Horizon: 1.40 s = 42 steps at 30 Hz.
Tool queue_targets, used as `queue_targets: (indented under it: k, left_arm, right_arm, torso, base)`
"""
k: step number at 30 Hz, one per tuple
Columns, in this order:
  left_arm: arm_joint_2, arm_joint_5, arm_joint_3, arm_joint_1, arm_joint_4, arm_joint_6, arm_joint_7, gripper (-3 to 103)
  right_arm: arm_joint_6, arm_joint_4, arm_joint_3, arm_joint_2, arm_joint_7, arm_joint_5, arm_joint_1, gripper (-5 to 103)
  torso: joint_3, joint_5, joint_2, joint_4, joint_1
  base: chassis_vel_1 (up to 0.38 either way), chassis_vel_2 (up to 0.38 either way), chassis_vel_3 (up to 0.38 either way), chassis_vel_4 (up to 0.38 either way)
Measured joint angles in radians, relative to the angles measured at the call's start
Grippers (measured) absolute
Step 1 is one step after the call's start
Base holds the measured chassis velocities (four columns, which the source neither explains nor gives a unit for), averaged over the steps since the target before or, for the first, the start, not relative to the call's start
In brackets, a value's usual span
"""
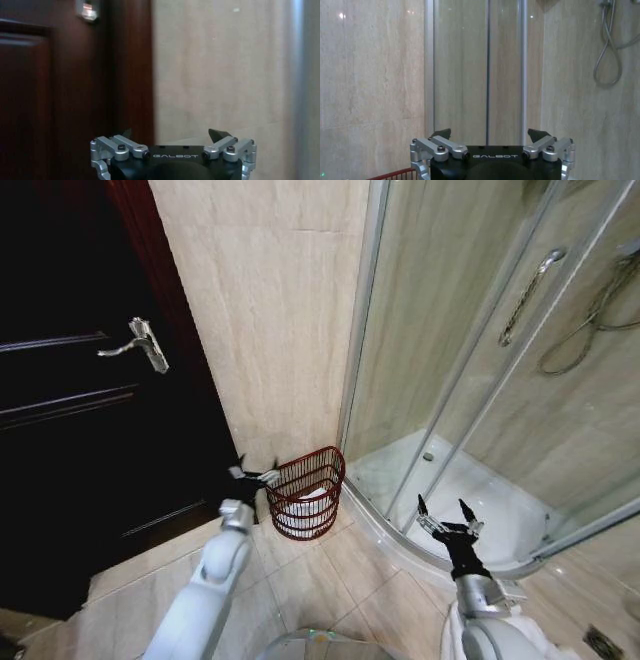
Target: Discard the used towel into the hamper.
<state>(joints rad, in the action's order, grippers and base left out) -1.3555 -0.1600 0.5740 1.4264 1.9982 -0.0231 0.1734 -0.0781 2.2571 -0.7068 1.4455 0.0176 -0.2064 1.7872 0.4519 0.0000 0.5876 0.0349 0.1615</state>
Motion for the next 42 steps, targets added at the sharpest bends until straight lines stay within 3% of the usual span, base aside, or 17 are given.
queue_targets:
  k: [2, 7, 18, 24, 42]
  left_arm:
    - [-0.021, 0.001, 0.059, 0.061, 0.021, -0.023, -0.003, 100]
    - [-0.018, -0.002, 0.083, 0.119, 0.027, -0.062, -0.009, 100]
    - [-0.014, -0.002, 0.089, 0.095, 0.024, -0.075, -0.037, 100]
    - [-0.001, -0.03, 0.092, 0.104, 0.017, -0.104, -0.083, 100]
    - [0.009, -0.03, 0.099, 0.097, 0.019, -0.114, -0.088, 100]
  right_arm:
    - [0.003, 0.032, 0.016, 0.014, 0.011, 0.023, 0.01, 100]
    - [0.021, 0.071, 0.042, 0.028, 0.018, 0.052, 0.029, 100]
    - [0.035, 0.117, 0.064, 0.037, 0.027, 0.091, 0.051, 100]
    - [0.034, 0.127, 0.075, 0.045, 0.031, 0.113, 0.063, 100]
    - [-0.013, 0.102, 0.097, 0.066, 0.047, 0.129, 0.075, 100]
  torso:
    - [0.0, -0.0001, 0.0, 0.0003, 0.0]
    - [0.0, -0.0002, 0.0, 0.0002, 0.0]
    - [0.0, -0.0001, 0.0, 0.0, 0.0]
    - [0.0, -0.0002, 0.0, 0.0003, 0.0]
    - [0.0, -0.0003, 0.0, 0.0002, -0.001]
  base:
    - [0.0, 0.0, 0.0, 0.0]
    - [0.0, 0.0, 0.0, 0.0]
    - [0.017, -0.019, -0.015, 0.02]
    - [0.15, -0.148, -0.143, 0.162]
    - [0.265, -0.27, -0.266, 0.259]
